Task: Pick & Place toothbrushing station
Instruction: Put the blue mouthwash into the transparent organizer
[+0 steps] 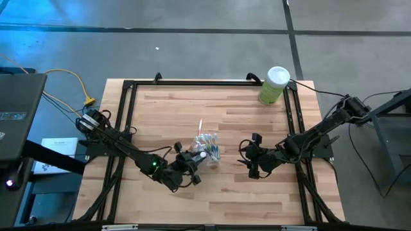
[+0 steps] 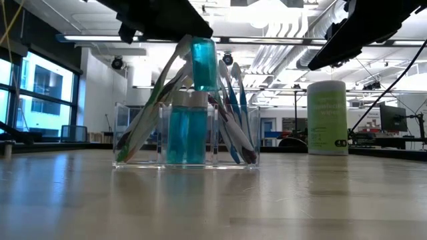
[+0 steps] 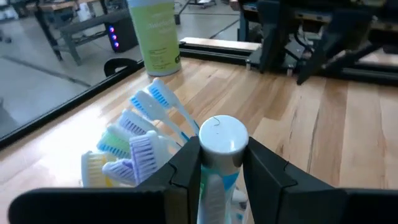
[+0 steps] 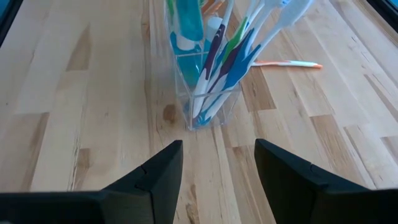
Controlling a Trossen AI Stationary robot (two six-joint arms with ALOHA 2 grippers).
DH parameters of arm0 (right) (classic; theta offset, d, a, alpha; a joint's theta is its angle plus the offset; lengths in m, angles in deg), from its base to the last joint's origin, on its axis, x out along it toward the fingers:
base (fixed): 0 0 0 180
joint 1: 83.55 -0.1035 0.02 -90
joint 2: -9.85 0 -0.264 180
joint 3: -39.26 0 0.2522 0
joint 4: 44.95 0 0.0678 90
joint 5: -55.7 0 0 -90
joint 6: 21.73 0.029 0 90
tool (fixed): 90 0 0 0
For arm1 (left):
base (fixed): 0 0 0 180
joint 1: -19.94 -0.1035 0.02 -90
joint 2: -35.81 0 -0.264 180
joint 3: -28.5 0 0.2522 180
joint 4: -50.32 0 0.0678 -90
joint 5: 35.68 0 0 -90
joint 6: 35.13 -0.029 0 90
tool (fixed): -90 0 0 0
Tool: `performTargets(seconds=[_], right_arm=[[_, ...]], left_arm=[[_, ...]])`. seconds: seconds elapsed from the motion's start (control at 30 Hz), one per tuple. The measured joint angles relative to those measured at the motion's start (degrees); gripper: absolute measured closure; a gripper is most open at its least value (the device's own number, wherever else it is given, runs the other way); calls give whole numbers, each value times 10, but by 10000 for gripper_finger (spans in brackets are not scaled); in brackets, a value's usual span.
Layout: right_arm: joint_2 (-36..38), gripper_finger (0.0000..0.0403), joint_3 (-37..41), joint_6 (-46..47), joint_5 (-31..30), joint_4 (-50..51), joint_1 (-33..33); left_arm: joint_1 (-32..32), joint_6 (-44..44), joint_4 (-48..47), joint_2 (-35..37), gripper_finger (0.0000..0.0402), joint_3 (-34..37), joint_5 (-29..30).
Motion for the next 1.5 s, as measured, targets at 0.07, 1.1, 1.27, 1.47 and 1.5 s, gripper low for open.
performTargets(seconds=[0.07, 1.1, 1.27, 1.47, 1.5], right_arm=[[0, 212, 0, 0, 0, -1, 0], [0, 212, 0, 0, 0, -3, 0], [0, 212, 0, 0, 0, -3, 0], [0, 212, 0, 0, 0, -3, 0], [0, 212, 0, 0, 0, -3, 0]], left_arm=[[0, 30, -10, 1, 318, 0, 0], [-14, 209, -174, 33, 318, -36, -83], [-20, 218, -175, 33, 318, -37, -104], [-20, 205, -191, 33, 318, -37, -84], [-20, 205, -191, 33, 318, -37, -83]])
